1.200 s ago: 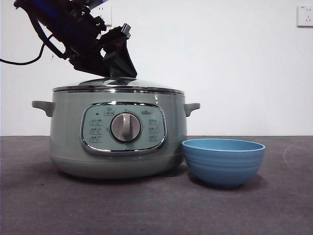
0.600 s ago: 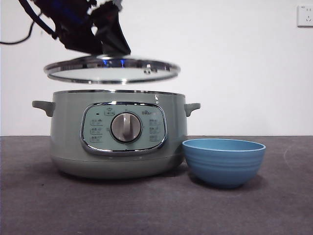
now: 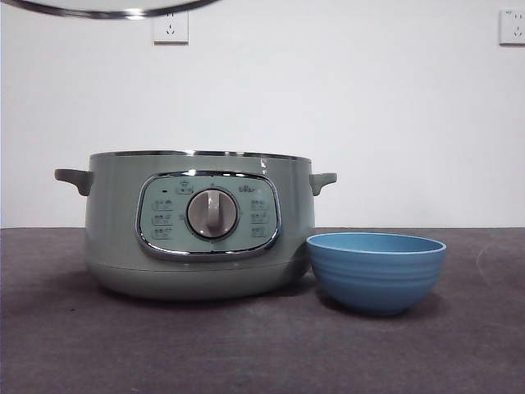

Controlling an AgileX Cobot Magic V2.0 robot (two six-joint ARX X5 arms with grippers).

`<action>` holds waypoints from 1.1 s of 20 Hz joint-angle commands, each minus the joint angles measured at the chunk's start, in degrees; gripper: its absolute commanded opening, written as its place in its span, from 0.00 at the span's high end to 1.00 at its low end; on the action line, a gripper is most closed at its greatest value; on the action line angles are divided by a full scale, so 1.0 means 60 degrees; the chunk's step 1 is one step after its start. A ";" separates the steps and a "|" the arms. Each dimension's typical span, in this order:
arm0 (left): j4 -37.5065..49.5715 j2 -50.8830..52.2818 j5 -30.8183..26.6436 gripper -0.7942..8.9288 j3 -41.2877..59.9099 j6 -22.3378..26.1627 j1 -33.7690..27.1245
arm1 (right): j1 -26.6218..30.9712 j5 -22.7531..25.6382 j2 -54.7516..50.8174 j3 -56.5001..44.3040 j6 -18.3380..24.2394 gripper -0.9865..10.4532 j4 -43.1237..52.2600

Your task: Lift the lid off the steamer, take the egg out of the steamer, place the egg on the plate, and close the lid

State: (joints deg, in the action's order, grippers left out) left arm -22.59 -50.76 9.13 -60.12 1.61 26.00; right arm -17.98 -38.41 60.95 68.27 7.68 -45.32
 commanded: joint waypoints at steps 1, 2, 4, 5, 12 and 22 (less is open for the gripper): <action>0.0036 0.0867 -0.0171 0.93 -0.0055 -0.0342 -0.0018 | -0.0452 0.0131 0.0565 0.0025 -0.0138 0.39 0.0699; -0.0186 0.1151 -0.0433 0.93 -0.0055 -0.0342 -0.0018 | -0.0688 0.0346 0.0856 0.0025 -0.0135 0.39 0.1082; -0.0692 0.1701 -0.0849 0.93 -0.0055 -0.0346 -0.0018 | -0.1122 0.0492 0.1523 0.0029 -0.0153 0.39 0.1912; -0.0965 0.1942 -0.0951 0.93 -0.0055 -0.0361 -0.0018 | -0.1282 0.0543 0.1880 0.0029 -0.0255 0.39 0.2353; -0.2211 0.2881 -0.1260 0.93 -0.0055 -0.0707 -0.0018 | -0.2076 0.1647 0.4273 0.0645 -0.0178 0.39 0.4171; -0.2218 0.3024 -0.1574 0.93 -0.0055 -0.0790 -0.0018 | -0.2798 0.1668 0.7923 0.3515 -0.0091 0.39 0.4561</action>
State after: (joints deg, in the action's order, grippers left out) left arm -38.68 -33.30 -0.45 -60.10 -2.66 25.98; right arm -34.41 -28.42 107.70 89.19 6.87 -18.09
